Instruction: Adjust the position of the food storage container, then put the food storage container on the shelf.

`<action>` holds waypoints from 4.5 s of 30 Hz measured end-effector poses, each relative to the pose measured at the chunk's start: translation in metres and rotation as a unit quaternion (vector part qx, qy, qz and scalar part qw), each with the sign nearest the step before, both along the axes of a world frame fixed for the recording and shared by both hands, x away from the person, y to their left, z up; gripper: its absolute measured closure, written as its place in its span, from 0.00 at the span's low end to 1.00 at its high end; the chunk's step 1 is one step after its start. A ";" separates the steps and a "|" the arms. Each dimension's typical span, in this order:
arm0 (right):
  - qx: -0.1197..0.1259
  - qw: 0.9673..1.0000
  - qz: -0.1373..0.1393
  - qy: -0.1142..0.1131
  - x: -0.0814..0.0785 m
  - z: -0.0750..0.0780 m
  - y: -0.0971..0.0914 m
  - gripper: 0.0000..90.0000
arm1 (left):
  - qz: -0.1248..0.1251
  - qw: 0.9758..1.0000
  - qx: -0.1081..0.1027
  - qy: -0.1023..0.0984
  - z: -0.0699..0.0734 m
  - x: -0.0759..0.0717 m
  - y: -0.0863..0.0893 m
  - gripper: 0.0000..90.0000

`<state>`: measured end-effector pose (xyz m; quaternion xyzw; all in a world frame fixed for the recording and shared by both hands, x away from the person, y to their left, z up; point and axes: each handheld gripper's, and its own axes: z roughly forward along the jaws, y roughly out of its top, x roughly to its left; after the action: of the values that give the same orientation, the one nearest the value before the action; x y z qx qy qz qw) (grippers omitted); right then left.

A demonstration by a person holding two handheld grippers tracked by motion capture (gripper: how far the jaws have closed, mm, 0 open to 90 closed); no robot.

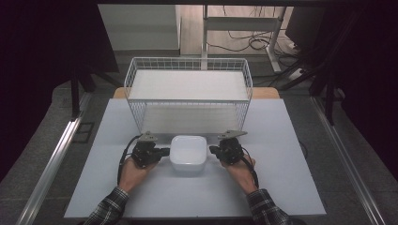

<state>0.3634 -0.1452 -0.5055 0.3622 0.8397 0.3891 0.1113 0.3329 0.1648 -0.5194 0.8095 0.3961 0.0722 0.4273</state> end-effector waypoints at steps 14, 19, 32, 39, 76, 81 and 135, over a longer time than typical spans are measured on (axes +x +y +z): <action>-0.012 1.000 0.006 0.009 -0.012 0.000 0.002 0.99 | 0.002 1.000 -0.003 0.004 0.001 -0.016 -0.007 1.00; -0.024 1.000 0.011 0.008 -0.024 0.002 0.002 0.99 | 0.002 1.000 -0.001 0.008 0.002 -0.023 -0.007 1.00; -0.039 0.999 0.019 0.015 -0.052 0.007 -0.005 0.99 | -0.007 1.000 -0.003 0.018 0.003 -0.046 -0.015 1.00; -0.037 0.999 0.023 0.018 -0.070 0.008 -0.013 0.99 | -0.020 1.000 0.001 0.018 0.004 -0.064 -0.021 1.00; -0.022 0.999 0.019 -0.030 -0.078 0.011 -0.050 0.06 | -0.006 0.999 0.018 -0.031 0.001 -0.079 0.003 0.09; -0.012 0.999 0.020 -0.037 -0.077 0.015 -0.051 0.05 | -0.007 0.999 0.004 -0.048 0.005 -0.079 0.006 0.08; 0.030 0.992 0.045 0.115 -0.082 0.031 -0.014 0.55 | -0.062 0.995 -0.063 0.056 0.018 -0.078 -0.024 0.56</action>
<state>0.2815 -0.1591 -0.4747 0.3696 0.8503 0.3745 -0.0147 0.2544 0.1407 -0.5015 0.8071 0.3718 -0.0250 0.4580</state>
